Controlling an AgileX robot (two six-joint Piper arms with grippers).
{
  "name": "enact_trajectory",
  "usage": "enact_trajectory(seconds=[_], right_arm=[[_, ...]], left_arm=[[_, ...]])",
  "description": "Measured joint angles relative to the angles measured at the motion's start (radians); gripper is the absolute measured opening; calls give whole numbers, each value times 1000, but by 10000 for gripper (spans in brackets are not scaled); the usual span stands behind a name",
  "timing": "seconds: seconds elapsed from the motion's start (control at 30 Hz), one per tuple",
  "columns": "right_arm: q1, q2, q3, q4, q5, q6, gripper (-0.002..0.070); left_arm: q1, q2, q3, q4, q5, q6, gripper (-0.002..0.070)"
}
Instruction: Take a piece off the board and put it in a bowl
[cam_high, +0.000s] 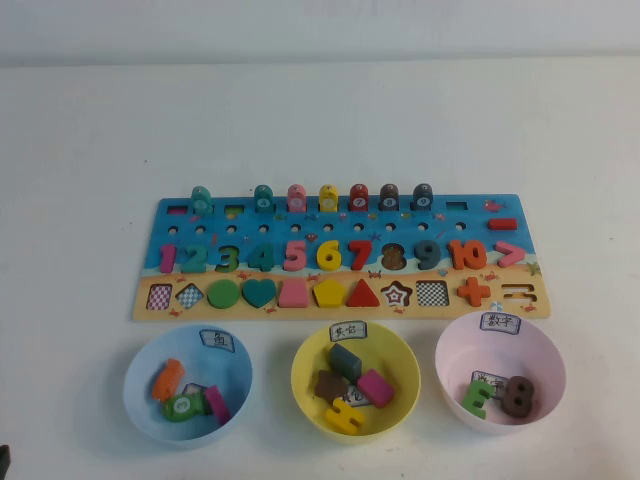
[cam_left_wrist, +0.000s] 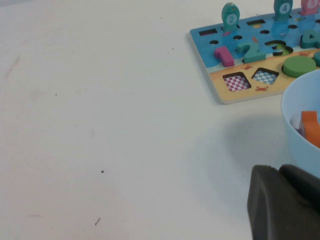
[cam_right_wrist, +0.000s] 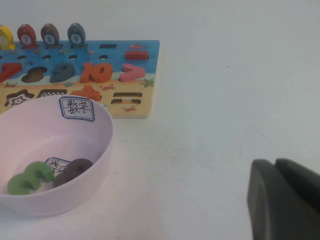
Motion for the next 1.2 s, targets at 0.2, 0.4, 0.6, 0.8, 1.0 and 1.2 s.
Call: enact_trajectory(seconds=[0.2,0.4,0.6,0.8,1.0,1.2], right_arm=[[0,0,0,0,0,0,-17],[0,0,0,0,0,0,-17],[0,0,0,0,0,0,-17],[0,0,0,0,0,0,-17],[0,0,0,89,0,0,-17],[0,0,0,546,-29,0,-17]], left_arm=[[0,0,0,0,0,0,-4],[0,0,0,0,0,0,-5],[0,0,0,0,0,0,-5],[0,0,0,0,0,0,-5],[0,0,0,0,0,0,-4],[0,0,0,0,0,0,-4]])
